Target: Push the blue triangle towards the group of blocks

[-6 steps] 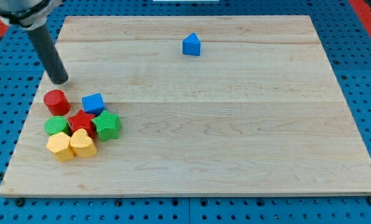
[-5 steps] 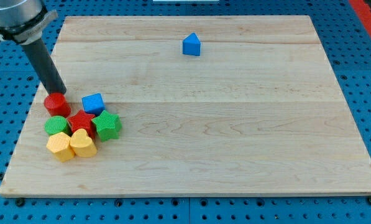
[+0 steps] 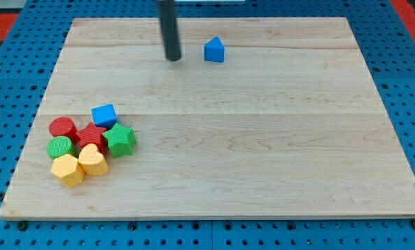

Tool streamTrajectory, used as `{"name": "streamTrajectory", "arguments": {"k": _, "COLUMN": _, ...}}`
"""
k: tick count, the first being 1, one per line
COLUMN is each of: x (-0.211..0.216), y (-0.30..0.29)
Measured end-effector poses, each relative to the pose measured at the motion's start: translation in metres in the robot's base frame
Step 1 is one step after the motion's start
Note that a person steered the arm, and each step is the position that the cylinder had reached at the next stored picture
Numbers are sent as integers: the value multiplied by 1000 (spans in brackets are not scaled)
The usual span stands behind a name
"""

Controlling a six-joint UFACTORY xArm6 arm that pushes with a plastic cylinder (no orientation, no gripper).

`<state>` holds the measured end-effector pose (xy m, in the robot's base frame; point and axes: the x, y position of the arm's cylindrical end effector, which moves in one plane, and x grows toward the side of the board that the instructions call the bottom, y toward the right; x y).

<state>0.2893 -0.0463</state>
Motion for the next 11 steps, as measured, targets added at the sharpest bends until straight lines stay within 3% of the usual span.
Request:
{"name": "streamTrajectory", "arguments": {"k": 2, "x": -77, "y": -26}}
{"name": "streamTrajectory", "arguments": {"k": 3, "x": -95, "y": 23}}
{"name": "streamTrajectory", "arguments": {"k": 4, "x": -87, "y": 79}}
{"name": "streamTrajectory", "arguments": {"k": 5, "x": -79, "y": 92}}
{"name": "streamTrajectory", "arguments": {"k": 7, "x": -26, "y": 78}}
{"name": "streamTrajectory", "arguments": {"k": 9, "x": -16, "y": 30}}
{"name": "streamTrajectory", "arguments": {"k": 10, "x": -34, "y": 56}}
{"name": "streamTrajectory", "arguments": {"k": 11, "x": -5, "y": 72}}
